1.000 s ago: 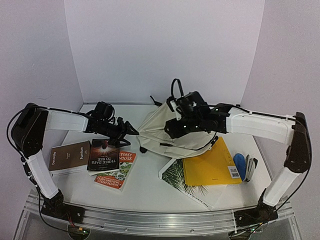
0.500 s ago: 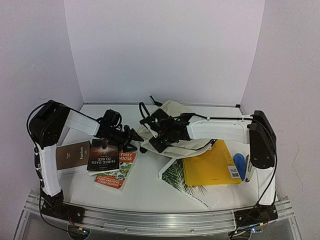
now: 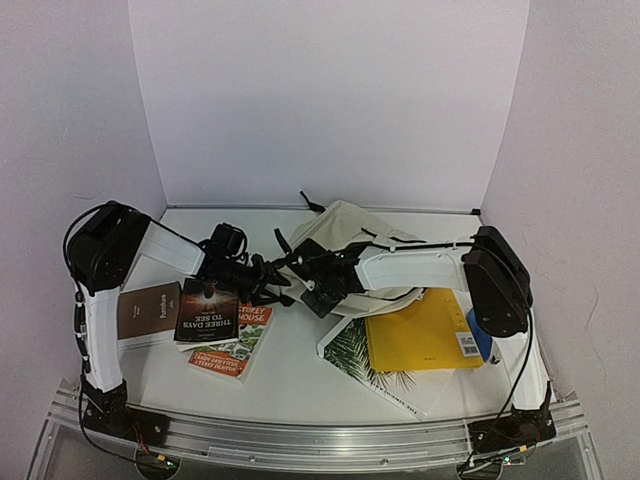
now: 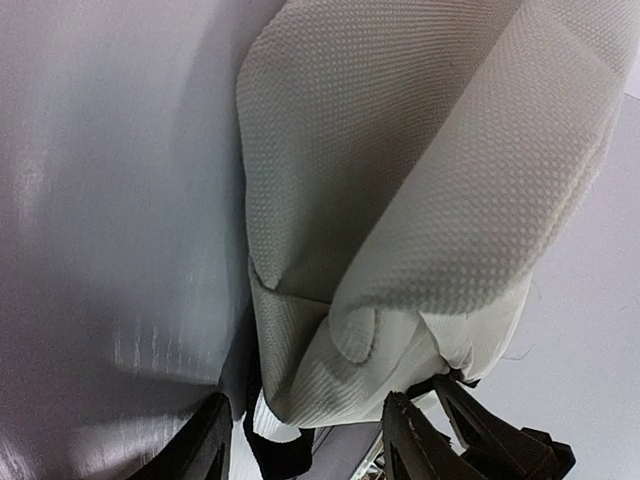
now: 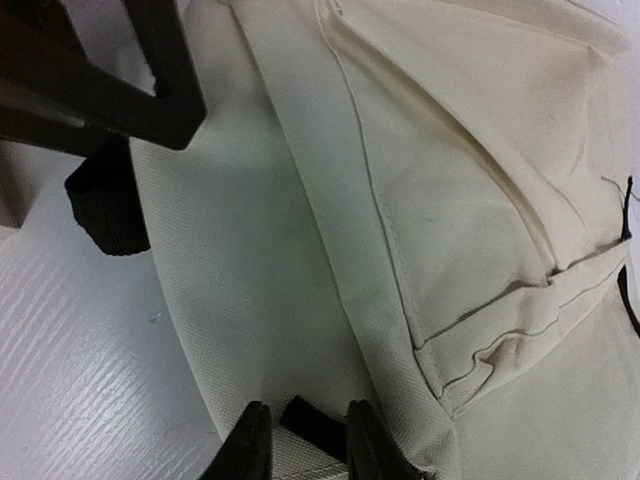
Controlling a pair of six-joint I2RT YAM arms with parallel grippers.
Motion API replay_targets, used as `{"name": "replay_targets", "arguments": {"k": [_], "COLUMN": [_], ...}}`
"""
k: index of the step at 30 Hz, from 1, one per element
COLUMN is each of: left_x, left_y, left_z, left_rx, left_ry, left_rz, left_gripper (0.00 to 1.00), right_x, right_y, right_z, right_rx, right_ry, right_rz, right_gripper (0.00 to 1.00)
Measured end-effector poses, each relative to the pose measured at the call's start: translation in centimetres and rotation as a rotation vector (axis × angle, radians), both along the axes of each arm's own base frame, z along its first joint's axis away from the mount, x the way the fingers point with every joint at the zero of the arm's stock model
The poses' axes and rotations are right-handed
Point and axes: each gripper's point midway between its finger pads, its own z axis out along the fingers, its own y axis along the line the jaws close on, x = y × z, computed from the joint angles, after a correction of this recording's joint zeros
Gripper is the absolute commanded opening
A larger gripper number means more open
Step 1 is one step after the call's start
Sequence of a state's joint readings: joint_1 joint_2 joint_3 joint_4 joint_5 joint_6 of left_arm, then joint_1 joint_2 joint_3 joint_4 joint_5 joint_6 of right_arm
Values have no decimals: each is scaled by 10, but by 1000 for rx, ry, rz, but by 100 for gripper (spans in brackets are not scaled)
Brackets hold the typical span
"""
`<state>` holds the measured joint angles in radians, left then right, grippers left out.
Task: Pack the student bag
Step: Unzip the student bag at the center of the board.
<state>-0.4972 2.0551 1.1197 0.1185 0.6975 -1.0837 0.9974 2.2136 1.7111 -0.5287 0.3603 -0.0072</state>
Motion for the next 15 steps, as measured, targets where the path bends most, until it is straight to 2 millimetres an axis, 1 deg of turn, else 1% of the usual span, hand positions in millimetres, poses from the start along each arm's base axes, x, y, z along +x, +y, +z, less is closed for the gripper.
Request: {"name": "replay_targets", "arguments": {"k": [3,4,7,12,15], "left_x": [2,2,4,9,12], "left_y": [-3,-4,-7,-10,-11], "left_z": [-1,-1,-5,-10,-11], "left_rx": [-8,-10,-12,-17,-22], "left_ry": [3,3,9,8,6], "left_rz": [0,-1,-2,5,14], "left_gripper": [45,42,34,13,5], "right_x": [2,3,8,13,15], "right_y": [-2,-2,-2,-1,-2], "right_z": [1,2,8,14,25], "right_rx": [-2,4,16,49,91], "right_ry": [-12,-18,-43,-74,-96], "right_rz": [-20,-30,-55,-100,-133], "right_gripper": [2,0,0,0,0]}}
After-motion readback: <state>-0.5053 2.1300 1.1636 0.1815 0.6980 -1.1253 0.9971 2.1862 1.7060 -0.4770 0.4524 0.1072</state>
